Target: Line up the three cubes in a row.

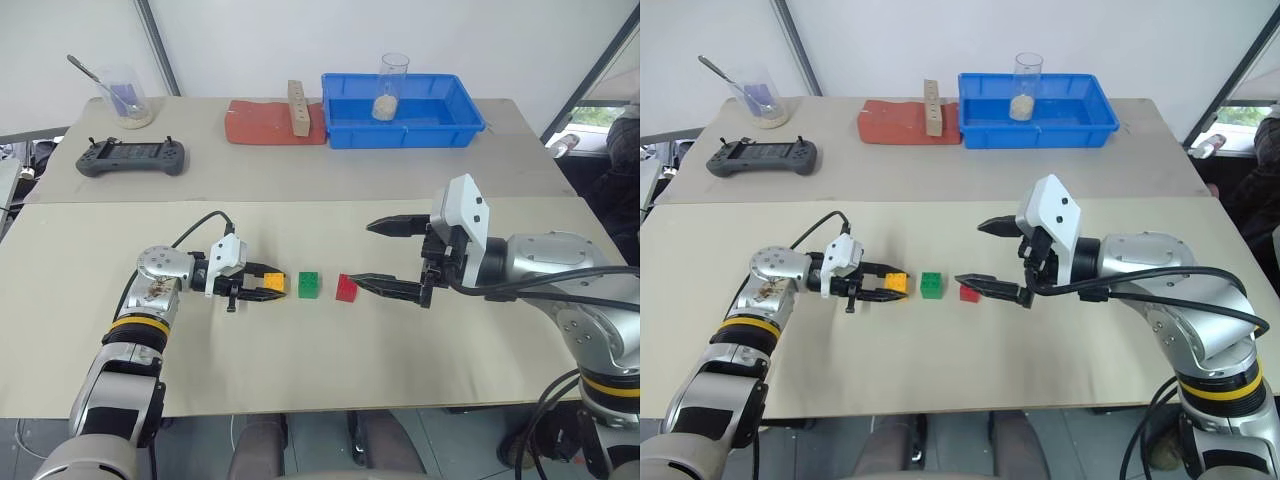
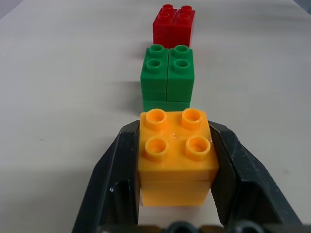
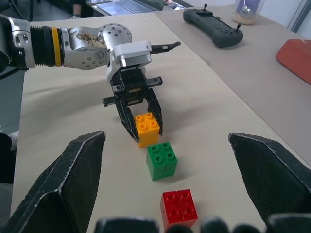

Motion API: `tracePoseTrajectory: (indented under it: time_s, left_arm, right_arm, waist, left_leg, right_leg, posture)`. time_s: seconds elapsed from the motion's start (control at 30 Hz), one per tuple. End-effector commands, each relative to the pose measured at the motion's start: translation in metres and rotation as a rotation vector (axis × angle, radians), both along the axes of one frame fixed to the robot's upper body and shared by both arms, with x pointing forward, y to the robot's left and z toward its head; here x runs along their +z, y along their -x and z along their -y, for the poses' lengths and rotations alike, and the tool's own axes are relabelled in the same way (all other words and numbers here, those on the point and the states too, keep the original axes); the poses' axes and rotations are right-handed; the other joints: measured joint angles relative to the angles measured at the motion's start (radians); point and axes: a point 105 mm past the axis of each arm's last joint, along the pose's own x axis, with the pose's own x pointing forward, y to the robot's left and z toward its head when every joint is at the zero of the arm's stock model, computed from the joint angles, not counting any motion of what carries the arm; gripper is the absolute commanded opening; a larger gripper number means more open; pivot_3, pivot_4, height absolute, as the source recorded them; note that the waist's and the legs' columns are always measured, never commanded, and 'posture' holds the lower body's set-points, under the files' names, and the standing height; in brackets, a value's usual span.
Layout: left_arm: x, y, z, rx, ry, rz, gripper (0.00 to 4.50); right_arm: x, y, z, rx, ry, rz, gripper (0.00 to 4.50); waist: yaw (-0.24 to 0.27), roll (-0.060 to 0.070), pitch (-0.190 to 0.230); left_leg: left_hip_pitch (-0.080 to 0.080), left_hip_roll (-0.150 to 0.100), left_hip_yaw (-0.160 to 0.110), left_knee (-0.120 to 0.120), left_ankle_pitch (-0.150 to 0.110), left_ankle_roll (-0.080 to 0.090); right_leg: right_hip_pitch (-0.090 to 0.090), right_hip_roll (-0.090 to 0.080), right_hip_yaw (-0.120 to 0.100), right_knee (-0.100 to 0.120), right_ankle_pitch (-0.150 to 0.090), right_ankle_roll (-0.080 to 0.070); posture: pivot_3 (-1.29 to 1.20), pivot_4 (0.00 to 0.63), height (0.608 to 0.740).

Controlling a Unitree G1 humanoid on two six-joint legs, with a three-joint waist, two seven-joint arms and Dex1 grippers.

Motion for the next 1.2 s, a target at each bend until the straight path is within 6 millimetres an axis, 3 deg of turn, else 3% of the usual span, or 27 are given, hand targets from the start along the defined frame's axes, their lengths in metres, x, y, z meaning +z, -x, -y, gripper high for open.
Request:
tracePoseTrajectory:
  time_s: [0.03, 0.33, 0.5, 0.57, 0.83, 0.97, 1.13, 1.2]
  left_arm:
    - [0.002, 0.0, -0.005, -0.012, -0.021, 0.018, 1.38]
    - [-0.002, -0.002, -0.011, -0.004, -0.048, 0.006, 1.38]
    - [0.0, -0.006, -0.014, 0.016, -0.055, 0.002, 3.79]
    - [0.001, -0.006, -0.016, 0.012, -0.057, 0.002, 4.42]
    - [0.014, -0.003, -0.027, 0.021, -0.053, 0.019, 4.42]
    - [0.045, 0.001, -0.041, 0.087, -0.014, 0.052, 4.42]
    - [0.087, 0.015, -0.057, 0.216, 0.018, 0.025, 4.42]
    - [0.094, 0.019, -0.066, 0.293, -0.004, 0.017, 4.42]
  right_arm:
    - [0.012, 0.005, 0.003, -0.007, -0.007, 0.062, 4.5]
    - [0.01, 0.006, 0.001, -0.002, -0.006, 0.057, 4.5]
    - [0.009, 0.007, 0.0, 0.002, -0.004, 0.051, 4.5]
    - [0.008, 0.007, 0.0, 0.003, -0.004, 0.048, 4.5]
    - [0.004, 0.006, 0.002, 0.002, -0.005, 0.039, 4.5]
    - [0.002, 0.004, 0.014, -0.031, 0.0, 0.029, 4.5]
    - [-0.004, -0.001, 0.044, -0.136, 0.019, 0.021, 4.5]
    - [-0.006, -0.001, 0.056, -0.17, 0.033, 0.018, 4.5]
  waist:
    - [0.0, 0.0, 0.0]
    - [-0.001, 0.0, 0.0]
    - [-0.001, 0.0, 0.0]
    - [0.0, 0.0, 0.0]
    - [0.001, 0.0, 0.0]
    - [-0.003, 0.0, 0.0]
    - [-0.002, 0.0, 0.0]
    - [-0.001, 0.0, 0.0]
  left_leg:
    - [0.0, 0.0, 0.0, 0.0, 0.0, 0.0]
    - [0.001, 0.0, 0.0, 0.0, 0.0, 0.0]
    - [0.001, 0.0, 0.0, 0.0, 0.0, 0.0]
    - [0.001, 0.0, 0.0, 0.0, 0.0, 0.0]
    - [-0.001, 0.0, 0.0, 0.0, 0.0, 0.0]
    - [-0.001, 0.0, 0.0, 0.0, 0.0, 0.0]
    - [-0.001, 0.001, 0.0, 0.0, 0.0, 0.0]
    - [0.0, 0.001, 0.0, 0.0, 0.0, 0.0]
  right_leg:
    - [0.0, 0.0, 0.0, 0.0, 0.0, 0.0]
    - [0.0, 0.0, 0.0, 0.001, 0.0, 0.0]
    - [0.0, 0.0, 0.0, 0.001, 0.0, 0.001]
    - [0.0, 0.0, 0.0, 0.001, 0.0, 0.001]
    - [0.0, 0.0, 0.0, 0.0, 0.0, 0.0]
    - [-0.001, 0.0, 0.0, 0.0, 0.0, 0.0]
    - [-0.001, 0.0, 0.0, 0.0, -0.001, 0.001]
    - [-0.001, 0.0, 0.0, 0.0, -0.001, 0.002]
  posture:
    - [0.0, 0.15, 0.74]
    - [0.0, 0.15, 0.74]
    - [0.0, 0.15, 0.74]
    - [0.0, 0.15, 0.74]
    - [0.0, 0.15, 0.74]
    - [0.0, 0.15, 0.74]
    - [0.0, 0.15, 0.74]
    - [0.0, 0.15, 0.74]
